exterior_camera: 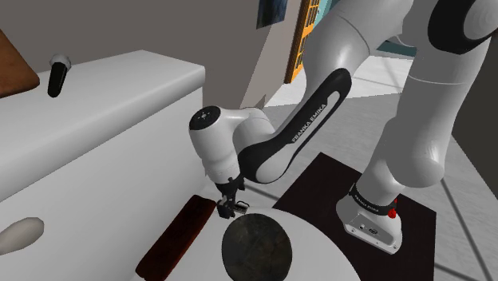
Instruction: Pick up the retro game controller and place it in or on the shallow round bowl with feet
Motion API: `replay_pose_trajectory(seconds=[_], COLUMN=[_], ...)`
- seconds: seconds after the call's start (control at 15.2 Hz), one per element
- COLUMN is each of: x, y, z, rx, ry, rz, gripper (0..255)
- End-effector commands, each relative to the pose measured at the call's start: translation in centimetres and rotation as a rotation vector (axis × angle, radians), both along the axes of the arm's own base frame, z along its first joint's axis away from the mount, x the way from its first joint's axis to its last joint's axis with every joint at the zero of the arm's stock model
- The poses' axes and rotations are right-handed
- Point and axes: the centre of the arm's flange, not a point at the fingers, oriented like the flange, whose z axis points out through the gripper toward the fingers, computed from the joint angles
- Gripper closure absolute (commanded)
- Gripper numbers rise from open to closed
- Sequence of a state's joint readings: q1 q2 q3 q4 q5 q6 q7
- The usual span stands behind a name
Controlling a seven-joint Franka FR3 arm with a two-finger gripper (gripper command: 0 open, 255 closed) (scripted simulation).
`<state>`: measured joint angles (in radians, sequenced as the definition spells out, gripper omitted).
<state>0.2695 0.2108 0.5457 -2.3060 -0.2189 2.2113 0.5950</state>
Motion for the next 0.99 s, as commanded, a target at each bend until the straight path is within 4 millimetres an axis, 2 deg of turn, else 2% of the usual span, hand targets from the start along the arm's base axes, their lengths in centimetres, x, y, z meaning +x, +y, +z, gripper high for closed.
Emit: replay_pose_trajectory(seconds=[0.0, 0.07, 0.59, 0.66, 0.92], x=[-0.11, -0.22, -0.22, -0.22, -0.22], y=[-0.21, -0.41, -0.41, -0.41, -0.41], z=[-1.09, -1.89, -1.89, -1.89, -1.89], rx=[0.000, 0.000, 0.000, 0.000, 0.000], ry=[0.000, 0.000, 0.000, 0.000, 0.000], rz=[0.000, 0.000, 0.000, 0.000, 0.000], gripper=[0, 0, 0, 255, 255])
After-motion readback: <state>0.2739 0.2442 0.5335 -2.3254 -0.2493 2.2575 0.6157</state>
